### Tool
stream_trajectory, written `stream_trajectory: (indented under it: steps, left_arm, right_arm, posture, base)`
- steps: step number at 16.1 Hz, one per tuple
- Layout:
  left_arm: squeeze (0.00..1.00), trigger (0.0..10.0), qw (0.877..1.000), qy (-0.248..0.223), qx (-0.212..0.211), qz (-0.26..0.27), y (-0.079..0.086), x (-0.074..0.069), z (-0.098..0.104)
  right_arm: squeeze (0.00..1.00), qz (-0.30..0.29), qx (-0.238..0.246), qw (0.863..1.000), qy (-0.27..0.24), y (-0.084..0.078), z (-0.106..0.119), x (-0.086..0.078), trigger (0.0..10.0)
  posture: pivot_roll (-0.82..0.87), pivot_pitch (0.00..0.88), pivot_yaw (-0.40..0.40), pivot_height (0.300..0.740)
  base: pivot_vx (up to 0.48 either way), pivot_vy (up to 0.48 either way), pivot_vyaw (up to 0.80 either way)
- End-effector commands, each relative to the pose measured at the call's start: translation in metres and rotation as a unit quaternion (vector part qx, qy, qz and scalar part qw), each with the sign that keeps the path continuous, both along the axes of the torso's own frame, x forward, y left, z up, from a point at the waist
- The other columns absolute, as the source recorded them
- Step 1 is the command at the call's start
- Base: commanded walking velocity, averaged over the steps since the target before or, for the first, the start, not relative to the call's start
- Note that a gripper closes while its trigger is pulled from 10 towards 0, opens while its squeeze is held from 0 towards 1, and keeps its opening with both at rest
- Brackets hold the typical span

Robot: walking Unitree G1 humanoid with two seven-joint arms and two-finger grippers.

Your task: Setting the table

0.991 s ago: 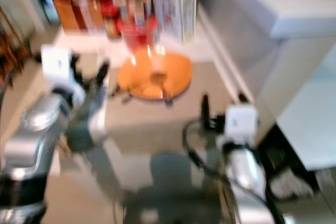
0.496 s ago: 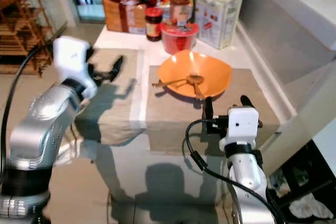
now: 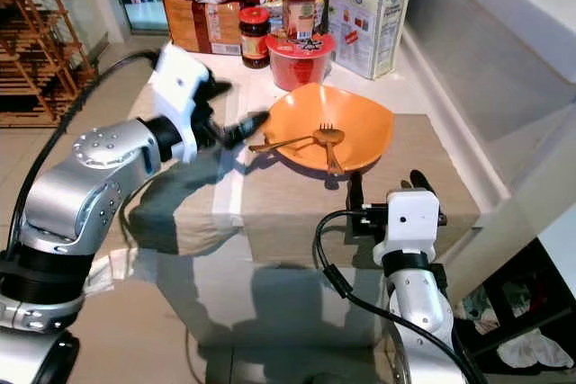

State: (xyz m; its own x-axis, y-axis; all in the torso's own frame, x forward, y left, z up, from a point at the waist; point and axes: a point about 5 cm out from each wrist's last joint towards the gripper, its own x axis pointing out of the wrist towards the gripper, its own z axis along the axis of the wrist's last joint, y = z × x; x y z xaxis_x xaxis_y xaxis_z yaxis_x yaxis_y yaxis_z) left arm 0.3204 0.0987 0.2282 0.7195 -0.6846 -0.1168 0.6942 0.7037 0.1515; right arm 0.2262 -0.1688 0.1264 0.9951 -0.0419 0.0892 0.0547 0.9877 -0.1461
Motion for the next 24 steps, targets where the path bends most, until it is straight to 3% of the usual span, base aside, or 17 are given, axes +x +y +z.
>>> stream_trajectory:
  steps: [1, 5, 7, 8, 9, 12, 14, 24]
  left_arm:
    - [0.0, 10.0, 1.0, 0.011, 0.006, -0.025, -0.006, 0.0, 0.003]
    - [0.0, 10.0, 0.998, 0.022, -0.029, -0.046, -0.014, 0.002, 0.013]
    - [0.0, 10.0, 0.998, -0.004, -0.041, -0.042, -0.01, 0.007, 0.024]
    - [0.0, 10.0, 0.998, -0.008, -0.04, -0.041, -0.009, 0.008, 0.025]
    - [0.0, 10.0, 0.999, -0.034, -0.034, -0.011, -0.002, 0.019, 0.031]
    - [0.0, 10.0, 1.0, -0.013, -0.009, 0.002, 0.007, 0.027, 0.019]
    - [0.0, 10.0, 0.999, 0.017, 0.01, -0.028, 0.0, 0.028, 0.01]
    - [0.0, 10.0, 0.993, 0.04, 0.037, -0.106, -0.025, 0.036, 0.024]
  right_arm:
    - [0.0, -0.001, -0.001, 1.0, -0.005, 0.001, 0.002, -0.001, 10.0]
    - [0.0, -0.005, -0.007, 1.0, -0.007, 0.0, 0.003, 0.0, 10.0]
    - [0.0, -0.008, -0.008, 1.0, -0.006, 0.0, 0.002, -0.002, 10.0]
    - [0.0, -0.009, -0.008, 1.0, -0.005, 0.0, 0.002, -0.001, 10.0]
    - [0.0, -0.009, -0.008, 1.0, -0.005, 0.001, 0.001, 0.0, 10.0]
    - [0.0, -0.011, -0.008, 1.0, -0.004, 0.0, 0.0, 0.001, 10.0]
    - [0.0, -0.007, -0.008, 1.0, -0.001, 0.001, -0.002, 0.002, 10.0]
    - [0.0, -0.003, -0.005, 1.0, 0.002, 0.008, -0.007, 0.007, 10.0]
  posture:
    - [-0.1, 0.002, 0.03, 0.74]
    - [-0.13, 0.005, 0.041, 0.74]
    - [-0.14, 0.003, 0.051, 0.74]
    - [-0.14, 0.002, 0.051, 0.74]
    - [-0.14, 0.001, 0.058, 0.74]
    - [-0.14, 0.002, 0.058, 0.74]
    - [-0.13, 0.003, 0.057, 0.74]
    - [-0.12, 0.0, 0.075, 0.74]
  base:
    - [0.0, 0.0, 0.0]
    - [0.0, 0.0, 0.0]
    - [0.0, 0.0, 0.0]
    - [0.0, 0.0, 0.0]
    - [0.0, 0.0, 0.0]
    - [0.0, 0.0, 0.0]
    - [0.0, 0.0, 0.0]
    - [0.0, 0.0, 0.0]
